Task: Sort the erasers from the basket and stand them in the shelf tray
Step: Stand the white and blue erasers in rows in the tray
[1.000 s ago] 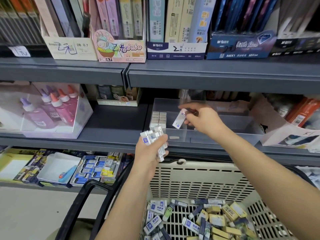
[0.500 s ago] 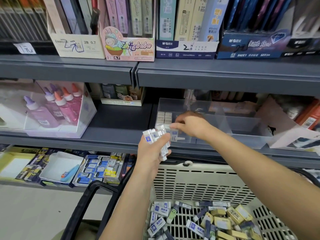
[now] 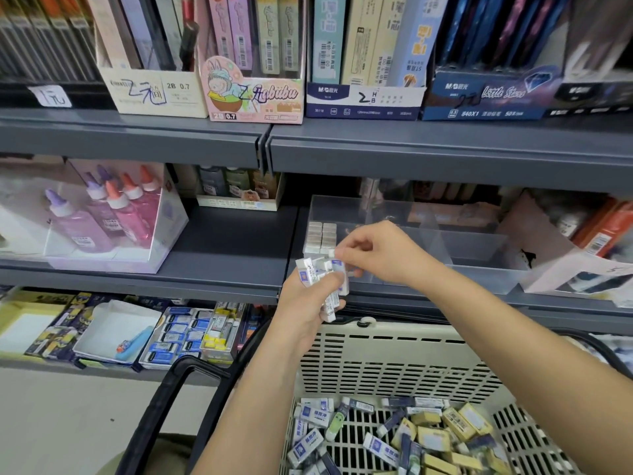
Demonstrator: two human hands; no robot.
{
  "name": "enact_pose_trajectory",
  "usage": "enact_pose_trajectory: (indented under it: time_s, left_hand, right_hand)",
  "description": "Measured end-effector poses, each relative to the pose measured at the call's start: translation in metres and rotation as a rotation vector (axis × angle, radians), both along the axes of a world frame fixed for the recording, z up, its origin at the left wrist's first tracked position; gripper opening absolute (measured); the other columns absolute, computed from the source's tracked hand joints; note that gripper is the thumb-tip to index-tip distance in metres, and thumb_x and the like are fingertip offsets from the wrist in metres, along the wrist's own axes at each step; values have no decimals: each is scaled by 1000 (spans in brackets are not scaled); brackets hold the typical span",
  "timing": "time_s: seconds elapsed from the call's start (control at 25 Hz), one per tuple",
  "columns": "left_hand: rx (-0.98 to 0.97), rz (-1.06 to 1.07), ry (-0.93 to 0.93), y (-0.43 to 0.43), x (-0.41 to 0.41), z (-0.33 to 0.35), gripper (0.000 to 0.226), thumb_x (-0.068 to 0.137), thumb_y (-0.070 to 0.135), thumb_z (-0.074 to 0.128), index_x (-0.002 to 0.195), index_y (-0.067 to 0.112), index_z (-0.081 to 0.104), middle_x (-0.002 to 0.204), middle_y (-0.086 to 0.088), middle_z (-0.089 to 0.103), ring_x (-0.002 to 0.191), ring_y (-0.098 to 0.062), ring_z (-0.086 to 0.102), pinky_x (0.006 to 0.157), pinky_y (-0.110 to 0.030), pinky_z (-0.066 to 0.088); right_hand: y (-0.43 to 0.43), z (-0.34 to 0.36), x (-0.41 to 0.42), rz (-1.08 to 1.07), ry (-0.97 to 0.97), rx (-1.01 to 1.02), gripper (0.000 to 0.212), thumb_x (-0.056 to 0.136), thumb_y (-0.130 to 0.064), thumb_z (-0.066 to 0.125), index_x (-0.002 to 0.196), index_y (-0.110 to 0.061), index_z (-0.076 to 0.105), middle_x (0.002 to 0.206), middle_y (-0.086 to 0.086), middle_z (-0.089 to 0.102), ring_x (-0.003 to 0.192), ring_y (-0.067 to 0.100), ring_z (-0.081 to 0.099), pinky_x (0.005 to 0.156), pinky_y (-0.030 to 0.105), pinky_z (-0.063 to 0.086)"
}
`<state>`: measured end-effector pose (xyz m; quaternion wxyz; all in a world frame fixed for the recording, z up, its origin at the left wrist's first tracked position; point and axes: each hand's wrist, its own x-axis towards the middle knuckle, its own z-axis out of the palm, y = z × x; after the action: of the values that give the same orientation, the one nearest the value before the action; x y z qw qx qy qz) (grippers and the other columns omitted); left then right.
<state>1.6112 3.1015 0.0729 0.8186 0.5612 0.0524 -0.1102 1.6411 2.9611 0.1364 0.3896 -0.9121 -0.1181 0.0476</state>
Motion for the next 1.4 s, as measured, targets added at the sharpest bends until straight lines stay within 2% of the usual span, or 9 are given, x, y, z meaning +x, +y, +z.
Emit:
enact_pose_trajectory:
  time_s: [0.12, 0.24, 0.36, 0.52, 0.76, 0.84, 0.96, 1.08, 1.4]
  left_hand:
    - [-51, 40, 43, 4, 1, 0, 12, 86, 6, 63, 93, 15, 62, 81, -2, 72, 68, -12, 66, 53, -22, 51]
    - [-89, 66, 84, 5, 2, 1, 10, 85, 7, 64, 89, 15, 61, 77, -3, 74, 67, -12, 68, 52, -22, 52]
    - [-95, 40, 110, 5, 2, 0, 10, 85, 9, 65, 93, 13, 63, 77, -4, 74, 66, -12, 68, 53, -23, 53]
    - [-134, 22, 109, 5, 3, -2, 11, 84, 9, 66, 93, 14, 63, 74, -1, 72, 65, -12, 66, 53, -23, 51]
    - [24, 67, -37, 2, 1, -4, 21, 81, 8, 68, 96, 19, 57, 73, 8, 71, 61, -5, 62, 64, -30, 45]
    - [-13, 82, -13, 2, 2, -3, 21, 82, 8, 68, 97, 17, 57, 76, 3, 71, 64, -7, 64, 60, -26, 50]
    - [-42, 81, 55, 5, 4, -1, 20, 82, 15, 69, 98, 16, 58, 72, 1, 70, 68, -8, 65, 55, -25, 52]
    - [-2, 91, 94, 10, 5, -3, 21, 81, 25, 71, 97, 20, 58, 69, 4, 67, 65, -7, 65, 53, -25, 52]
    - [-50, 111, 151, 13, 11, -3, 9, 85, 14, 64, 91, 15, 57, 63, 2, 59, 55, -9, 54, 44, -21, 42]
  right_hand:
    - [-10, 5, 4, -66, 95, 159, 10, 88, -14, 60, 81, -19, 65, 56, -10, 67, 52, 0, 62, 51, 10, 46]
    - [-15, 6, 7, -112, 146, 196, 7, 88, -18, 60, 83, -21, 63, 56, -13, 68, 53, -2, 62, 46, 7, 42]
    - [-14, 8, 8, -88, 164, 226, 5, 88, -20, 62, 85, -23, 64, 64, -10, 71, 60, -1, 66, 48, 10, 42]
    - [-16, 9, 2, 33, 261, 461, 11, 88, -12, 61, 96, -16, 67, 85, 4, 73, 77, 12, 71, 58, 16, 53]
    - [-18, 9, 2, -157, 357, 462, 13, 83, -13, 67, 93, -5, 67, 82, 7, 74, 68, 9, 70, 62, 17, 57]
    - [-21, 12, 3, -158, 383, 430, 6, 84, -9, 66, 90, -9, 66, 83, 8, 74, 67, 8, 70, 63, 17, 56]
    - [-21, 18, 16, -199, 205, 325, 12, 84, -3, 64, 86, -15, 63, 86, 8, 71, 63, 9, 68, 65, 20, 55]
    - [-17, 15, 34, -266, -47, -97, 16, 84, -13, 64, 80, -28, 60, 85, -4, 66, 77, 14, 63, 67, 24, 49]
    - [-3, -21, 47, -41, 21, -385, 18, 91, -25, 55, 106, -25, 65, 115, -1, 64, 101, 18, 59, 86, 27, 47]
